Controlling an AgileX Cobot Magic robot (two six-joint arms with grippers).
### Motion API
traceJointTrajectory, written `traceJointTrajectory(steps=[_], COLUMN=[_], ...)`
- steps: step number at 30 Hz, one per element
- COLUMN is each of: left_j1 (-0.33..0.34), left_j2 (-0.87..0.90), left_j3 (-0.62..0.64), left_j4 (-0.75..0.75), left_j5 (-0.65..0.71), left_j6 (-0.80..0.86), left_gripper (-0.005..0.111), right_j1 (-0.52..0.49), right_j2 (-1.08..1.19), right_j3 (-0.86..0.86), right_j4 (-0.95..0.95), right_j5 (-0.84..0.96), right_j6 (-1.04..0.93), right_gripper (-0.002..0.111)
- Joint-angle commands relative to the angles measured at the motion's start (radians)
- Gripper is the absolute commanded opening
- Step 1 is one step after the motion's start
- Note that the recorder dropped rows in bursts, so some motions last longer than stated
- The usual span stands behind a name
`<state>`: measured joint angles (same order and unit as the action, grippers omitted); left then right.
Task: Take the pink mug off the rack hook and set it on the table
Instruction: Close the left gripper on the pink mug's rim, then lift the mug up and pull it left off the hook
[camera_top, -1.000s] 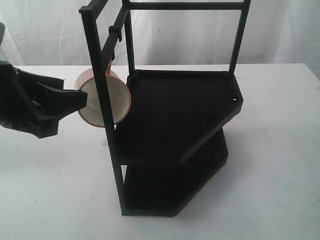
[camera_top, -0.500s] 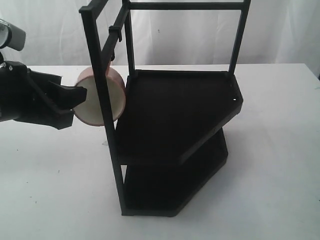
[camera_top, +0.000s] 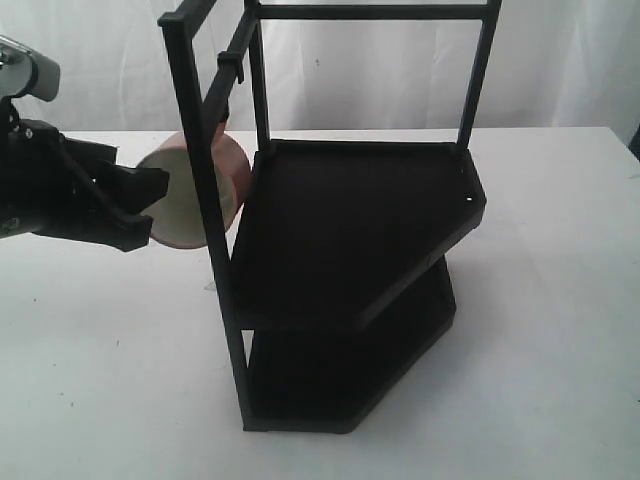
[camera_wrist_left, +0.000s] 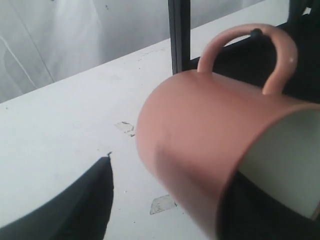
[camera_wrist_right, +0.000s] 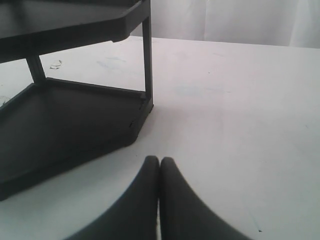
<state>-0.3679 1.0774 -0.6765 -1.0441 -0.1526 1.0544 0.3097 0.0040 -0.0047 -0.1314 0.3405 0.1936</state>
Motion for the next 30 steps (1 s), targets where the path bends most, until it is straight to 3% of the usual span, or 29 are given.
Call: traceJointTrajectory(steps=[1, 20, 23, 30], left_j1=[-0.005, -0.005, -0.005, -0.005], left_j2=[0.04, 0.116, 0.116, 0.116], left_j3=[-0.043, -0.087, -0.087, -0.087], left_j4=[0.002, 0.007, 0.007, 0.007], left_j5=[0.013, -0.009, -0.009, 0.025], left_j6=[-0.008, -0.009, -0.011, -0.011], left_gripper=[0.061, 0.059, 0.046, 0.004], right_j1=[-0.003, -0.003, -0.003, -0.003], right_j2=[-0.004, -0.004, -0.004, -0.004], right_j3=[0.005, 0.005, 0.005, 0.005], right_j4=[0.003, 0.003, 0.003, 0.003], right_j5=[-0.004, -0.004, -0.004, -0.004], right_j6=[0.005, 0.005, 0.005, 0.005], right_gripper=[0.0, 0.0, 0.0, 0.0])
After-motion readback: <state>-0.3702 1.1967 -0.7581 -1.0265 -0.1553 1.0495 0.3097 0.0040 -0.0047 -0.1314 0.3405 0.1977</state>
